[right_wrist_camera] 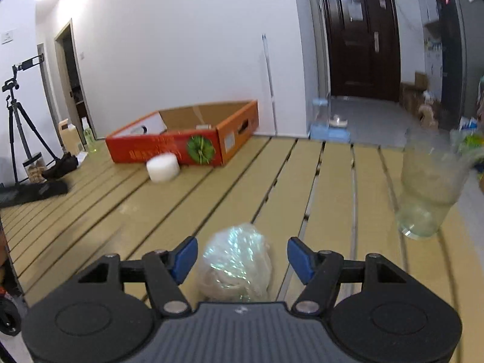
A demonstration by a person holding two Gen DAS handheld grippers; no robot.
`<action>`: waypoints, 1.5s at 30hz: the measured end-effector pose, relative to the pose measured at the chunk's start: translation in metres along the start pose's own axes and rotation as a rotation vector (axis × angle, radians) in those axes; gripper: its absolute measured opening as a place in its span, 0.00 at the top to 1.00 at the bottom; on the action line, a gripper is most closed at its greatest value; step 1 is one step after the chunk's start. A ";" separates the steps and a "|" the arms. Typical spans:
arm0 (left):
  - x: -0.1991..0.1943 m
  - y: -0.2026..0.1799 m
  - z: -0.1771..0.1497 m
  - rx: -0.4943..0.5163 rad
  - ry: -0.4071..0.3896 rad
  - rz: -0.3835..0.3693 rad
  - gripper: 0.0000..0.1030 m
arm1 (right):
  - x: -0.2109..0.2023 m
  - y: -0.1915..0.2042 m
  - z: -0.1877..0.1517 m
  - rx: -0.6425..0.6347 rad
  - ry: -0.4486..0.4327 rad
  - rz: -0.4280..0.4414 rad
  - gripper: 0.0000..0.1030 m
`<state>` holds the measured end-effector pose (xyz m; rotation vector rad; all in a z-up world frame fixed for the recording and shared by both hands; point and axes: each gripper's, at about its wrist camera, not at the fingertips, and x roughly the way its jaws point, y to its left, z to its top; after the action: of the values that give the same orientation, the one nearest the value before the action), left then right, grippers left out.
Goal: Collect trash
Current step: 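Close the left gripper on the white foam ball while the right gripper closes on the clear plastic bag, then carry the foam ball and plastic bag over the black bin and open both grippers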
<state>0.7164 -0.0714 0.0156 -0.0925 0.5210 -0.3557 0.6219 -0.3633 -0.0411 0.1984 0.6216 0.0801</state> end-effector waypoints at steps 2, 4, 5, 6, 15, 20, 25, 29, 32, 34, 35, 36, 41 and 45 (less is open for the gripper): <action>0.044 -0.002 0.011 -0.003 0.011 0.036 0.12 | 0.020 0.001 0.001 -0.010 0.029 0.037 0.68; 0.082 -0.003 0.020 -0.001 0.022 0.085 0.12 | 0.024 0.006 0.005 -0.041 0.002 0.037 0.73; 0.099 -0.001 0.023 -0.010 0.033 0.094 0.12 | 0.023 0.010 0.008 -0.047 -0.011 0.039 0.76; 0.117 0.002 0.027 -0.019 0.050 0.109 0.12 | 0.023 0.015 0.009 -0.045 -0.030 0.042 0.77; 0.165 0.001 0.038 -0.047 0.095 0.080 0.53 | 0.012 0.020 0.019 -0.025 -0.132 0.093 0.81; 0.112 -0.006 0.036 -0.029 0.051 0.038 0.58 | -0.009 0.032 0.020 -0.037 -0.146 0.130 0.83; -0.016 -0.007 0.018 -0.036 -0.068 -0.046 0.57 | -0.056 0.063 0.008 -0.074 -0.188 0.182 0.84; -0.137 -0.001 -0.047 -0.047 -0.137 -0.053 0.57 | -0.090 0.098 -0.030 -0.130 -0.183 0.258 0.84; -0.200 0.009 -0.099 -0.088 -0.162 -0.073 0.55 | -0.123 0.118 -0.071 -0.148 -0.175 0.338 0.84; -0.230 0.014 -0.129 -0.097 -0.158 -0.043 0.55 | -0.141 0.127 -0.108 -0.145 -0.168 0.384 0.84; -0.244 0.017 -0.146 -0.112 -0.151 -0.021 0.55 | -0.147 0.130 -0.125 -0.146 -0.157 0.392 0.84; -0.254 0.021 -0.162 -0.142 -0.137 -0.011 0.55 | -0.154 0.134 -0.141 -0.151 -0.144 0.387 0.84; -0.277 0.030 -0.227 -0.240 0.012 0.049 0.55 | -0.174 0.143 -0.196 -0.119 -0.036 0.356 0.84; -0.275 0.025 -0.225 -0.186 0.030 0.067 0.54 | -0.174 0.146 -0.205 -0.100 0.024 0.296 0.84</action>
<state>0.3891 0.0500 -0.0542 -0.2493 0.5847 -0.2424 0.3586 -0.2104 -0.0747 0.1914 0.6076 0.3991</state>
